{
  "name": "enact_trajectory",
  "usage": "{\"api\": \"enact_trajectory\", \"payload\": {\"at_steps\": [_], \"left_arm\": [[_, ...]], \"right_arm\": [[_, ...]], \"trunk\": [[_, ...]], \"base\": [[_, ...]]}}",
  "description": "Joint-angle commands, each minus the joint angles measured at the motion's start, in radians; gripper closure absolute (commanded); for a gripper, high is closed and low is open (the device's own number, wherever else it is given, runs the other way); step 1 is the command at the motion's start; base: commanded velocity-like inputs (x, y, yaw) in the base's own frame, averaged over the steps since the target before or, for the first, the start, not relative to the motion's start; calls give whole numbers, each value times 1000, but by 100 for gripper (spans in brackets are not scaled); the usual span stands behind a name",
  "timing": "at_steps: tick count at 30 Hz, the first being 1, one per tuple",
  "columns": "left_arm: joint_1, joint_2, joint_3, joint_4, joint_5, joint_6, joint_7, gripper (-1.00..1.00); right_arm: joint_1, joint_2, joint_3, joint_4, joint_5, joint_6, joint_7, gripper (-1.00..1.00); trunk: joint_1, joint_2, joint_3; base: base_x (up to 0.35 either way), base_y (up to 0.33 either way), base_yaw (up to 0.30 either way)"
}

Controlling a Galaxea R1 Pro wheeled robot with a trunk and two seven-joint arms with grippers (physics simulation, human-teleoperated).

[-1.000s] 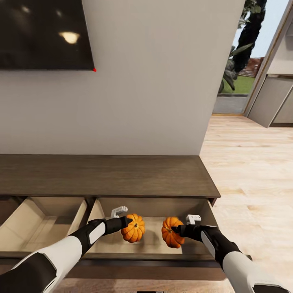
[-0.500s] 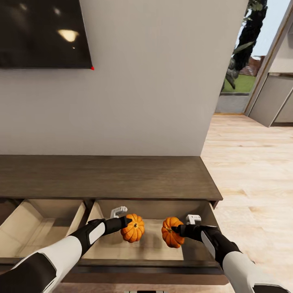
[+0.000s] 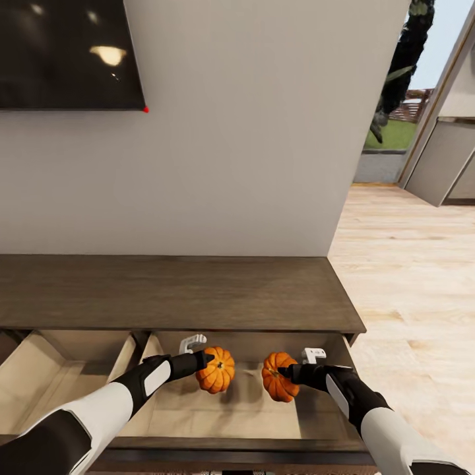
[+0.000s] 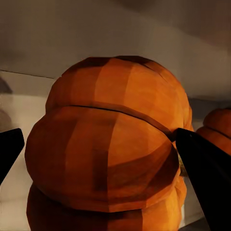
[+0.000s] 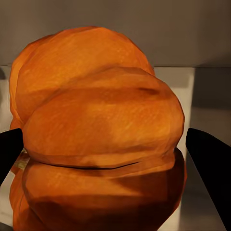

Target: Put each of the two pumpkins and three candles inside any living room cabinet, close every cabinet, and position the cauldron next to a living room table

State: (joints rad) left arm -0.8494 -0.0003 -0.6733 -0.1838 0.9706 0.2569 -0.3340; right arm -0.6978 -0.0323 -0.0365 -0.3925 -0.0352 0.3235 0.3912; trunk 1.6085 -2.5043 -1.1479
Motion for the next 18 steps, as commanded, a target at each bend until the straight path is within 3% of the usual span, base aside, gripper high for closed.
{"api": "enact_trajectory", "payload": {"at_steps": [1, 18], "left_arm": [[0, -1, 0, 0, 0, 0, 0, 100], [0, -2, 0, 0, 0, 2, 1, 100]], "right_arm": [[0, 0, 0, 0, -1, 0, 0, 100], [0, 0, 0, 0, 0, 0, 0, 100]], "trunk": [[0, 0, -4], [8, -4, -70]], "base": [[0, 0, 0], [0, 0, 0]]}}
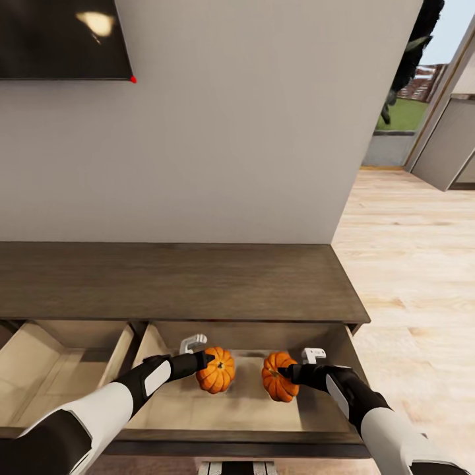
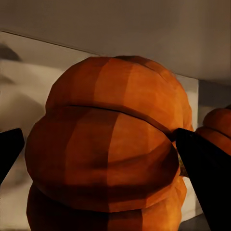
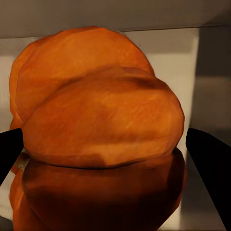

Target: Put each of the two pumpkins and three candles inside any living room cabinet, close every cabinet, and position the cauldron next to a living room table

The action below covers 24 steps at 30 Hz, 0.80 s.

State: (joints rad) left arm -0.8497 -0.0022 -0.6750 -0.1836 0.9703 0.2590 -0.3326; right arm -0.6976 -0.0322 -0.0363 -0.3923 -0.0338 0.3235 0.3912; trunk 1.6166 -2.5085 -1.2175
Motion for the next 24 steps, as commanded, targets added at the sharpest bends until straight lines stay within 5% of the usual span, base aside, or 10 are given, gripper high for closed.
{"api": "enact_trajectory", "payload": {"at_steps": [1, 20, 21, 24], "left_arm": [[0, 0, 2, 0, 1, 0, 0, 100], [0, 1, 2, 0, 1, 0, 0, 100], [0, 1, 2, 0, 1, 0, 0, 100], [0, 1, 2, 0, 1, -1, 0, 100]], "right_arm": [[0, 0, -1, 0, -2, 0, 0, 100], [0, 0, -1, 0, -2, 0, 0, 100], [0, 0, -1, 0, -2, 0, 0, -100], [0, 0, -1, 0, -3, 0, 0, -100]], "trunk": [[0, 0, -4], [9, -5, -77], [9, -5, -81], [11, -6, -93]], "base": [[0, 0, 0], [0, 0, 0], [0, 0, 0], [0, 0, 0]]}}
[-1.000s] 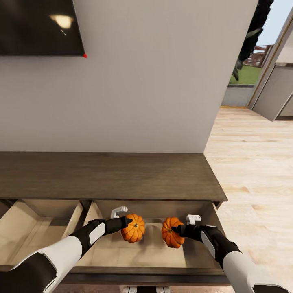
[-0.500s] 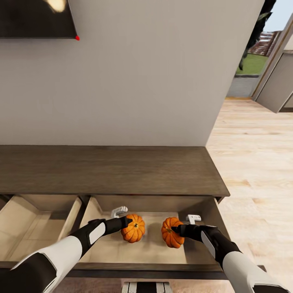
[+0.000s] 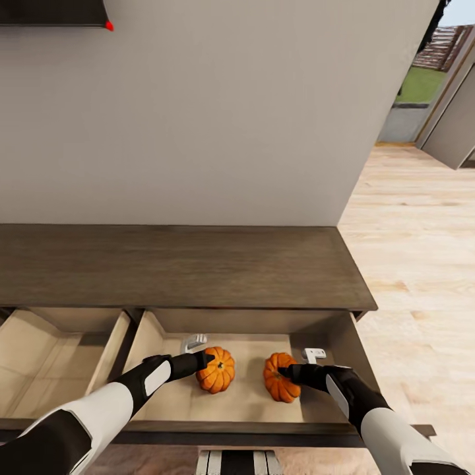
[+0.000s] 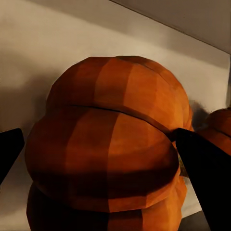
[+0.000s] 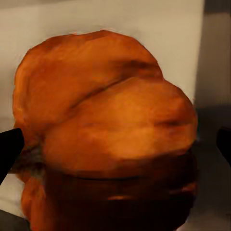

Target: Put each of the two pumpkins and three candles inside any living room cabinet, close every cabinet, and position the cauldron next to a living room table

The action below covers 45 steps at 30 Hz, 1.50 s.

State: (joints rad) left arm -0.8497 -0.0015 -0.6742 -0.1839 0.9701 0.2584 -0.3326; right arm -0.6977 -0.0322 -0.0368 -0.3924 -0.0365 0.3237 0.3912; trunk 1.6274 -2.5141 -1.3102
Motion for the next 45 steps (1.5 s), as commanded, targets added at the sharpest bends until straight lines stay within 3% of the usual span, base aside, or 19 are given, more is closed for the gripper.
{"api": "enact_trajectory", "payload": {"at_steps": [1, 12, 16, 17, 45], "left_arm": [[0, 0, 2, 0, 1, 0, 0, 100], [0, 0, 2, 0, 0, 0, 0, 100], [0, 2, 2, -2, 0, -1, -2, 100], [0, 3, 2, -2, 0, -2, -3, -100], [0, 3, 2, -2, 1, -15, -3, -100]], "right_arm": [[0, 0, 0, 0, 0, 0, 0, -100], [0, 0, 0, 1, -1, 0, 0, -100], [0, 0, 0, 1, -1, 0, 0, -100], [0, 0, -1, 1, -1, 0, 0, -100], [1, 1, -2, -12, 4, -7, 3, -100]], "trunk": [[0, 0, -4], [5, -3, -47], [5, -3, -47], [5, -3, -47], [5, -3, -47]], "base": [[0, 0, 0], [0, 0, 0], [0, 0, 0], [0, 0, 0], [0, 0, 0]]}}
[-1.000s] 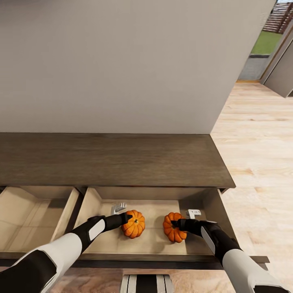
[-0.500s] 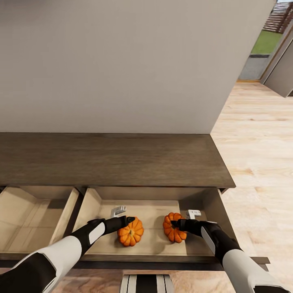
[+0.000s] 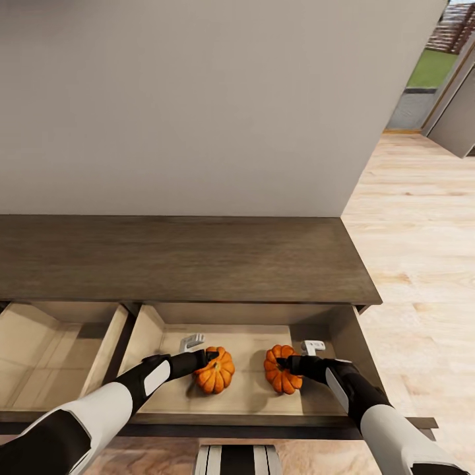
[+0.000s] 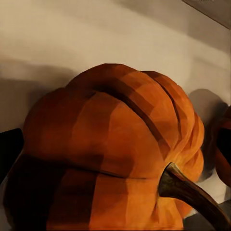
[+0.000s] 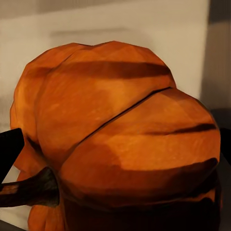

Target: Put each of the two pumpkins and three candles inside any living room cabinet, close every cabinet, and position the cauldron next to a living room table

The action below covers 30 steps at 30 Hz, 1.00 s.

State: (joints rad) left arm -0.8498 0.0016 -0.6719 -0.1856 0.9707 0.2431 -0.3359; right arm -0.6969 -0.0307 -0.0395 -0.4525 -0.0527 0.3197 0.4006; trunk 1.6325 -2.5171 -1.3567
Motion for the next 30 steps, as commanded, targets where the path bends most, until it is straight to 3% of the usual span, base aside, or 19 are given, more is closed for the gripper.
{"api": "enact_trajectory", "payload": {"at_steps": [1, 30], "left_arm": [[0, 0, 0, 0, 0, 0, 1, -100], [0, -9, -1, -5, -1, 13, 11, -100]], "right_arm": [[1, -1, 1, 48, 20, -4, -6, -100], [1, -1, 0, 47, 20, -5, -6, -100]], "trunk": [[0, 0, 4], [-13, 7, 116]], "base": [[0, 0, 0], [0, 0, 0]]}}
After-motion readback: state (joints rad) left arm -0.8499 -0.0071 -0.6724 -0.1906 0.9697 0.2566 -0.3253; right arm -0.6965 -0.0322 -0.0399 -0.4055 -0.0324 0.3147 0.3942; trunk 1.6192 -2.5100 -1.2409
